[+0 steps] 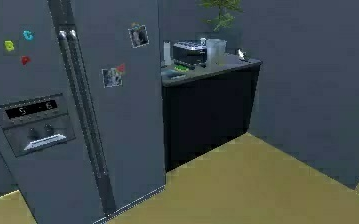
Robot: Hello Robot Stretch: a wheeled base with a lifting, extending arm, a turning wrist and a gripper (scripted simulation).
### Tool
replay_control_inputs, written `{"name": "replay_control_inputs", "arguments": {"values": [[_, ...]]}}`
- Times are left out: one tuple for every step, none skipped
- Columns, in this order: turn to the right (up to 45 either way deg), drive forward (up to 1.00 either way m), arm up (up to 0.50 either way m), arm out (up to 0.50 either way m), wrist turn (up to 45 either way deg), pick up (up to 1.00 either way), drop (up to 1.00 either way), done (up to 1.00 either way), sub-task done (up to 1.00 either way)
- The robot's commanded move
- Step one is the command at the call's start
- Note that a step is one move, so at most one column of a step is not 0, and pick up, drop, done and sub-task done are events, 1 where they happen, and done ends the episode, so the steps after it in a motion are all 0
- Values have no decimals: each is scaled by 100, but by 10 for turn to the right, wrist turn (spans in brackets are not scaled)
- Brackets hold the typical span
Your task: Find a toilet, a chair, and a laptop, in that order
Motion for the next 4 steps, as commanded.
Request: {"name": "replay_control_inputs", "arguments": {"values": [[450,0,0,0,0,0,0,0,0],[150,0,0,0,0,0,0,0,0],[0,100,0,0,0,0,0,0,0],[0,35,0,0,0,0,0,0,0]]}}
